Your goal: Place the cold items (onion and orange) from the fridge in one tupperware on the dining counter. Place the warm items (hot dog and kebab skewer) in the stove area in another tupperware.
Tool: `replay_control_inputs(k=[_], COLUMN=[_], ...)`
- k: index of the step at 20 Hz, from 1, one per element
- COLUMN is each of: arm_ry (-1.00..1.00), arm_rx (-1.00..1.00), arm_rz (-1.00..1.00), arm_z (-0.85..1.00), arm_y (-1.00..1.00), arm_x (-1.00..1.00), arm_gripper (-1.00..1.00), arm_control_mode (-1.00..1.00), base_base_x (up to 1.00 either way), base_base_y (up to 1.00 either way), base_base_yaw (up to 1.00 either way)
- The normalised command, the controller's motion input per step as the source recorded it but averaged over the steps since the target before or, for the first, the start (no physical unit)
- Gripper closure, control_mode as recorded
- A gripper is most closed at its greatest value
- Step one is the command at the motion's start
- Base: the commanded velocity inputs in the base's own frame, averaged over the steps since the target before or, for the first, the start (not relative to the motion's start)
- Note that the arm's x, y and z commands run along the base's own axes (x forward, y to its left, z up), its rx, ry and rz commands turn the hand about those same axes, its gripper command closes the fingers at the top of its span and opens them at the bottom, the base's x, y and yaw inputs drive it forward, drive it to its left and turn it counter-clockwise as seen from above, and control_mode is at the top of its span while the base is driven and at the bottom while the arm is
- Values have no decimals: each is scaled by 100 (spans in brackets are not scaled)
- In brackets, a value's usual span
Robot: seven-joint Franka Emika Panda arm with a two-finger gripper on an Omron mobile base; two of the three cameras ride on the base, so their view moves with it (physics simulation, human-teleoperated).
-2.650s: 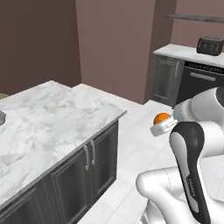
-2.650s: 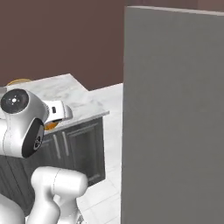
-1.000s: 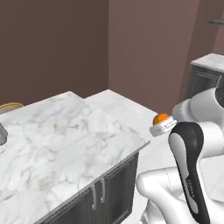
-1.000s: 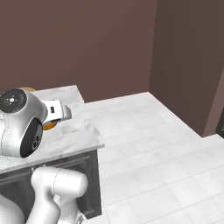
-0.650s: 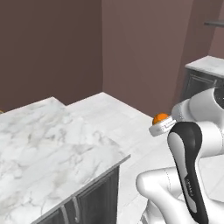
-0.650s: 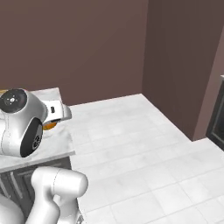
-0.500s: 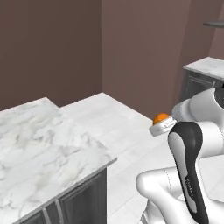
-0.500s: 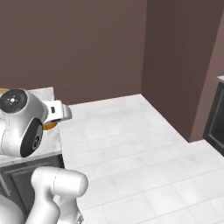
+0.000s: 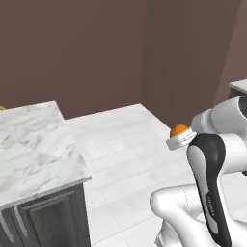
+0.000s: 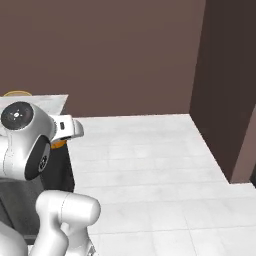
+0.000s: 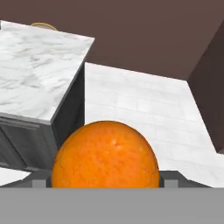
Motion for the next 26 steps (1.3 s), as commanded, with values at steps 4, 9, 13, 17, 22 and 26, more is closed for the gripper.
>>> replay_control_inputs(k=[4,9,13,17,22,26], arm_ry=[0,0,0,0,0,0], arm_rx=[0,0,0,0,0,0], arm_rz=[0,0,0,0,0,0], arm_z=[0,0,0,0,0,0], arm_y=[0,0,0,0,0,0], arm_x=[0,0,0,0,0,0], arm_gripper=[100,100,100,100,100,100], arm_control_mode=[100,100,100,100,100,100], base_base_x=[12,82,100,100,100,100], base_base_y=[-84,-77,-77,-75,-75,-72], base_base_yaw=[53,48,42,39,45,48])
